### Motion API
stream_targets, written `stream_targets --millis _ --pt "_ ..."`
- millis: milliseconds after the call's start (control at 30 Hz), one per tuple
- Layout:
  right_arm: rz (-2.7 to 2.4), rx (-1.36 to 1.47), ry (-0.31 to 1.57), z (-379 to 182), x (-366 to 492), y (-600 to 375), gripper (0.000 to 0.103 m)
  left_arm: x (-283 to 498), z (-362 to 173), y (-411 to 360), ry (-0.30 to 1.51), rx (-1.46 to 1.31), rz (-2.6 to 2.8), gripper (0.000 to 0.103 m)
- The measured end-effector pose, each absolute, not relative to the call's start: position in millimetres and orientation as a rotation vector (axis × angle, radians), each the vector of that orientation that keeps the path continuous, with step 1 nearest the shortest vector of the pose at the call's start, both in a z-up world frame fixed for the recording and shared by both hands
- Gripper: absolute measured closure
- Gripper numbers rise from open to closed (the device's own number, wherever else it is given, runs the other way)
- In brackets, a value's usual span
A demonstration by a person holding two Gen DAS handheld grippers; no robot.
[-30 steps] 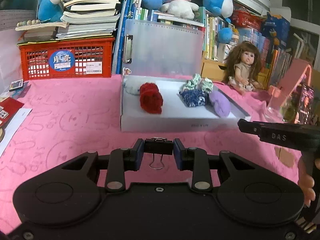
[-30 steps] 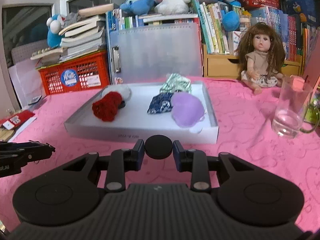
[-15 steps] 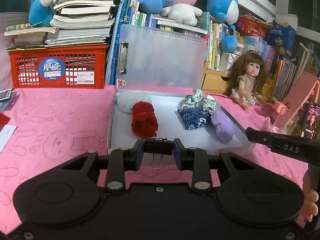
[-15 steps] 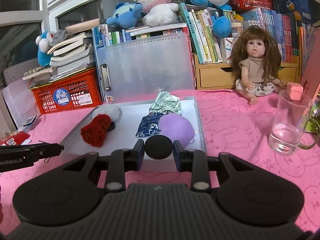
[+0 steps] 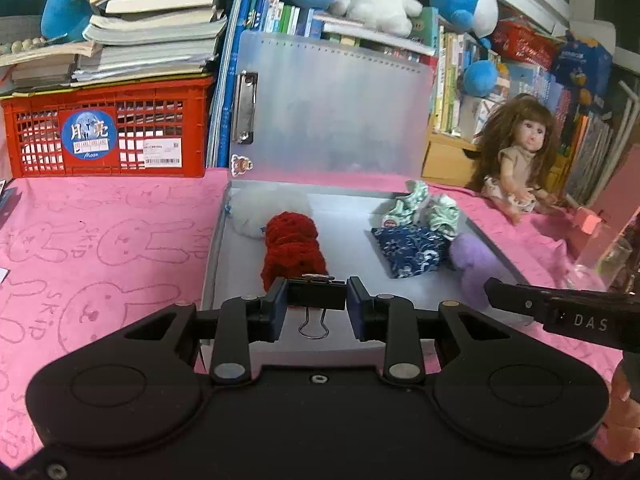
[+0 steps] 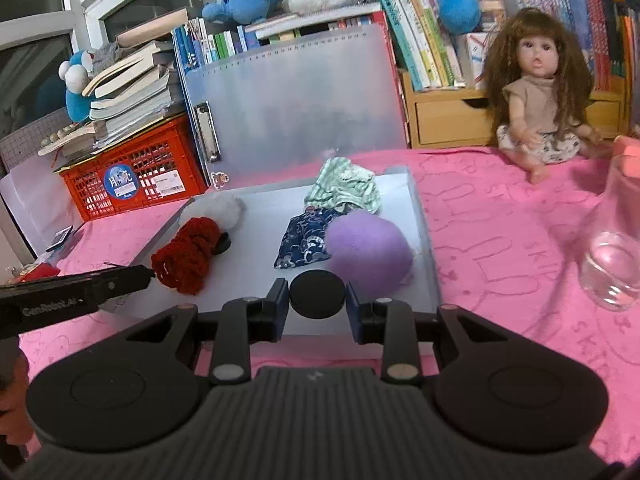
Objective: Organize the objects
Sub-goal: 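Carry the clip and disc into the white box and open both grippers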
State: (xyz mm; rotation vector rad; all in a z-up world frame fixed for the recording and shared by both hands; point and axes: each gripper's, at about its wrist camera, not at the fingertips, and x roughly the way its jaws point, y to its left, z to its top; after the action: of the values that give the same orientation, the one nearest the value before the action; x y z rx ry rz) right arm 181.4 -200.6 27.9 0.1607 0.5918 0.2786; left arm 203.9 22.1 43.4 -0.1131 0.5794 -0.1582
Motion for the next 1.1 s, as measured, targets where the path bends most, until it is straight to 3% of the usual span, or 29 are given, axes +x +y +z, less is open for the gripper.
stream_targets --millis 1033,1100 --pt "0.267 0.120 0.705 4.5 235.9 -182.2 0.067 265.1 8.4 18.9 0.657 -0.075 -0.075 0.073" --pt "0.266 0.121 0.719 0.2 236.9 -181.4 0.064 265.2 8.2 19.0 0.663 -0.077 -0.073 0.068"
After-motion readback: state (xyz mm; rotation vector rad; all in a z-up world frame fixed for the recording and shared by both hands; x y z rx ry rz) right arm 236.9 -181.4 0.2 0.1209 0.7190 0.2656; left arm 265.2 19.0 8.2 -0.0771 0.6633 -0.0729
